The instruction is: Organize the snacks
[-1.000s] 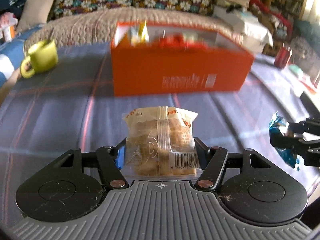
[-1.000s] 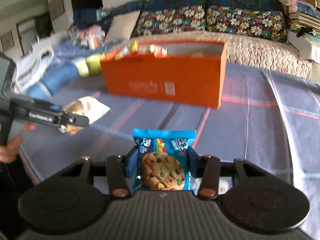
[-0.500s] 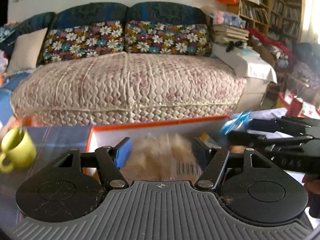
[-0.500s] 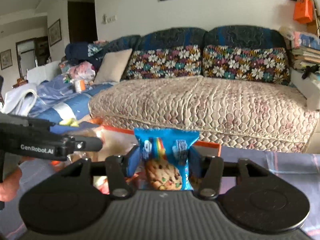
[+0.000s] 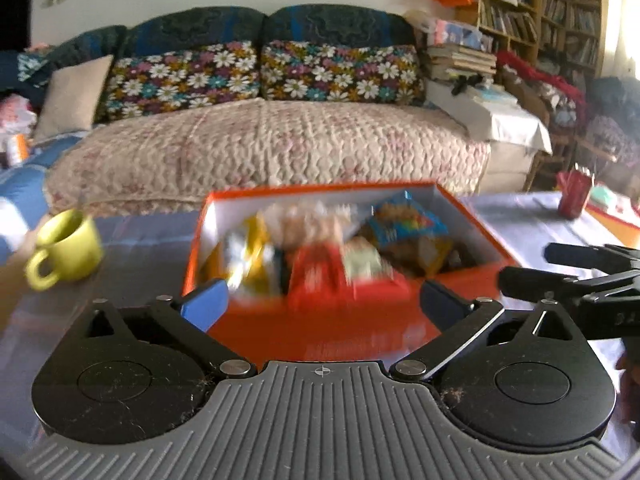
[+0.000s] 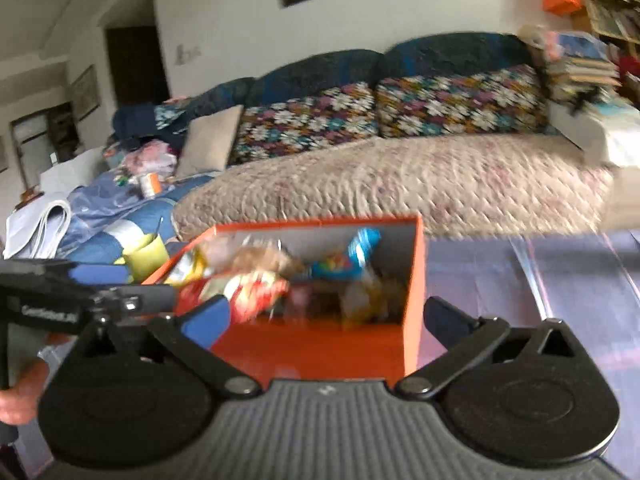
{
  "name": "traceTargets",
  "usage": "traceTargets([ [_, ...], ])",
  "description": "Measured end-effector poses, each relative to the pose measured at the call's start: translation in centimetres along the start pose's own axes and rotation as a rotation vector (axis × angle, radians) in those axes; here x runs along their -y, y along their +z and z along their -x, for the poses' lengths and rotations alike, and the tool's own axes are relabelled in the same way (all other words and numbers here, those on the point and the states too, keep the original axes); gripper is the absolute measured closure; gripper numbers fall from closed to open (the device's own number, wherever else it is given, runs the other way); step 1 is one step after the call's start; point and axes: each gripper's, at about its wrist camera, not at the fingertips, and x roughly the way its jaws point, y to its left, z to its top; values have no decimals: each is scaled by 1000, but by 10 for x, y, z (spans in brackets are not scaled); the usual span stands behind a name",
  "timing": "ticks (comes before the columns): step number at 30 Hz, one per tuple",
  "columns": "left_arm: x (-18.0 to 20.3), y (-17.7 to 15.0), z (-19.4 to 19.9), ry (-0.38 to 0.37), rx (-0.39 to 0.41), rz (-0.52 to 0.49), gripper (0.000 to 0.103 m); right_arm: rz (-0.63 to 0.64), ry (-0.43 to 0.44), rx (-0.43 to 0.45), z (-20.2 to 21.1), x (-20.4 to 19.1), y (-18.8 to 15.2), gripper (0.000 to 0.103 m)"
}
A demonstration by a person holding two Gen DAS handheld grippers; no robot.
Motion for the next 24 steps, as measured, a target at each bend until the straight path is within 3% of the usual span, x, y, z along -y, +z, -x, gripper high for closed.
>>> traceTargets([
  [5, 7, -45, 67, -32, -52, 23, 24, -80, -129, -103, 54, -30, -44, 0],
  [11, 2, -94, 123, -45, -109, 151, 27, -166, -270, -145, 107, -60, -88, 0],
  [16, 2, -125, 158, -3, -99, 154, 27, -240, -268, -141, 141, -72, -115, 0],
  [24, 30, -133, 168, 77, -77, 26, 34, -181, -285, -123, 154, -83, -114, 0],
])
